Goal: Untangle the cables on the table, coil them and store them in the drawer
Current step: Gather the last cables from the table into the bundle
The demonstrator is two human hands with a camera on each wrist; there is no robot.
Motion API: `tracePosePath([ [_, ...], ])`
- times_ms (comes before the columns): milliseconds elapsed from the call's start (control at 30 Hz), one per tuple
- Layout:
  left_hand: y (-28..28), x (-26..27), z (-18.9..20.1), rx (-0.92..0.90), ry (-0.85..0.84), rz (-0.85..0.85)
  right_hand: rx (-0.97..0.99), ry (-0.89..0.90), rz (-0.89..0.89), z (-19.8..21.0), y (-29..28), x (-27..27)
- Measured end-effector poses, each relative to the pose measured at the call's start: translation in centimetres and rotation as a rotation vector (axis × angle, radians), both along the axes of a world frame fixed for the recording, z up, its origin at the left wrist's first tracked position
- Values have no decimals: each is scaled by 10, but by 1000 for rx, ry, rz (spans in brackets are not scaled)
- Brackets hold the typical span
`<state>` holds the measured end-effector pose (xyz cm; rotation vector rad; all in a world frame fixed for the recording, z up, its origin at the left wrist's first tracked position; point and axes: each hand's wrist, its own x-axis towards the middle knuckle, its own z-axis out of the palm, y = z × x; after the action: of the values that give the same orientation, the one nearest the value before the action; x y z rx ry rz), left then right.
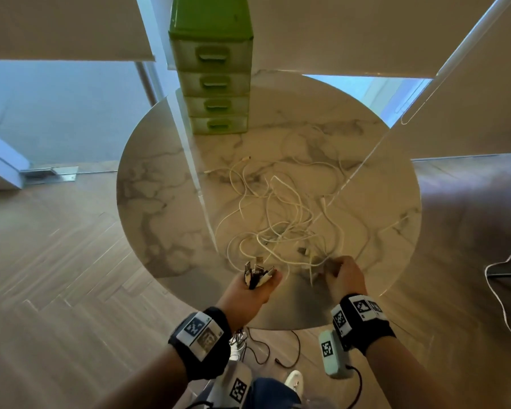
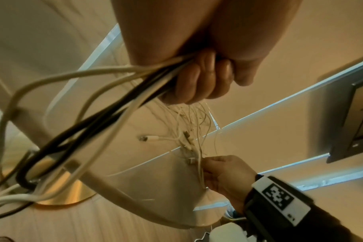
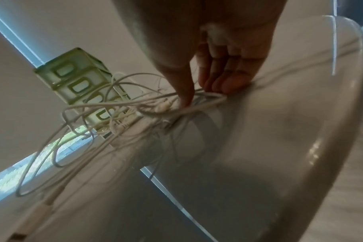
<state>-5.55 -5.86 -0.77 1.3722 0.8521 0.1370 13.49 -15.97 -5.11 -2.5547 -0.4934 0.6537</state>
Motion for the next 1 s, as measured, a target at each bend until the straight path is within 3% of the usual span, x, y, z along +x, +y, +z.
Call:
tracePosePath([
  [100,-1,7,1,-66,10,9,-59,53,67,3,-2,0],
  [267,-9,19,3,-153,-24,18,-39,180,5,16,-30,7],
  [333,-15,24,3,-130,-11,5,-90,265,28,22,-48,12],
  [433,-25,31,7,-169,-3,-14,17,454,-21,37,-74,17],
  [600,-44,41,11,-237,-64,21,354,262,-42,65,-98,11],
  [700,-57,45,15,-277,-131,140,566,357,-4,84,-97,-15],
  [833,-76,44,22,-228,-308,185,615,289,264,88,-94,-51],
  [1000,-95,35,24,-184,-415,206,599,338,297,81,-97,-66],
])
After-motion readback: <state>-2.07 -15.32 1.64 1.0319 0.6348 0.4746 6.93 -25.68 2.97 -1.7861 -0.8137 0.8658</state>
